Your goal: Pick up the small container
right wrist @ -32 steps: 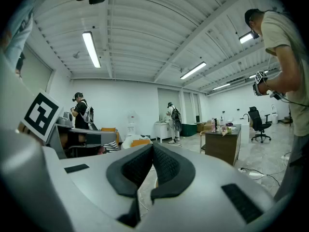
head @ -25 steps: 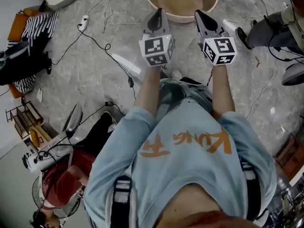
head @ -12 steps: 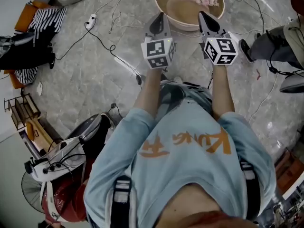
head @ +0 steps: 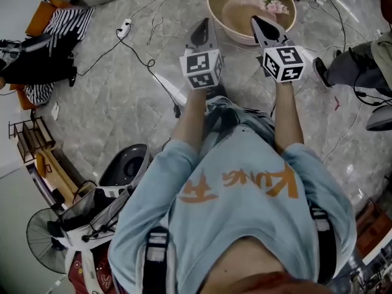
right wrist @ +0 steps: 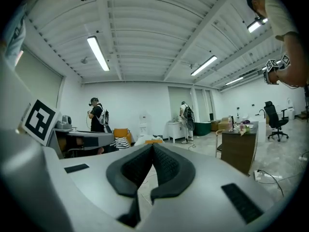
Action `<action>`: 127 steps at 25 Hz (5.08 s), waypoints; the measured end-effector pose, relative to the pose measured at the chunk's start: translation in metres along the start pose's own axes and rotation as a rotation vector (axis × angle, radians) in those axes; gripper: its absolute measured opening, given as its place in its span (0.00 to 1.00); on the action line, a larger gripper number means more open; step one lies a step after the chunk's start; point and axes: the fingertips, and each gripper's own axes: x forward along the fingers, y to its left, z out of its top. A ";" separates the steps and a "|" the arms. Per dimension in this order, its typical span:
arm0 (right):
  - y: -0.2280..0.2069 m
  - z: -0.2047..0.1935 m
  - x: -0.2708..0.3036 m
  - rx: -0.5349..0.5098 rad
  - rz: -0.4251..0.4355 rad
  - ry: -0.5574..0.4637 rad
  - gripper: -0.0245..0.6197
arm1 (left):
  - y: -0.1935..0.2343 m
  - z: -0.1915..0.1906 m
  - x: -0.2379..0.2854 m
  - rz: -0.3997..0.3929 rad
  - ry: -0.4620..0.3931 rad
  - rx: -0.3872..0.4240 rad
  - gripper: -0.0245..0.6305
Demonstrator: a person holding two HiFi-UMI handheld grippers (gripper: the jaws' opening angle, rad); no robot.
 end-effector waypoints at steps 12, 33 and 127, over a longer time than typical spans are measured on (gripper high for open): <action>-0.057 -0.022 0.060 -0.013 -0.079 0.076 0.06 | 0.020 -0.034 0.096 -0.072 0.069 -0.076 0.07; -0.176 -0.132 0.285 0.159 -0.165 0.333 0.06 | 0.134 -0.135 0.349 -0.098 0.365 -0.202 0.07; -0.340 -0.411 0.408 0.074 -0.105 0.443 0.27 | 0.067 -0.392 0.482 -0.175 0.536 -0.032 0.07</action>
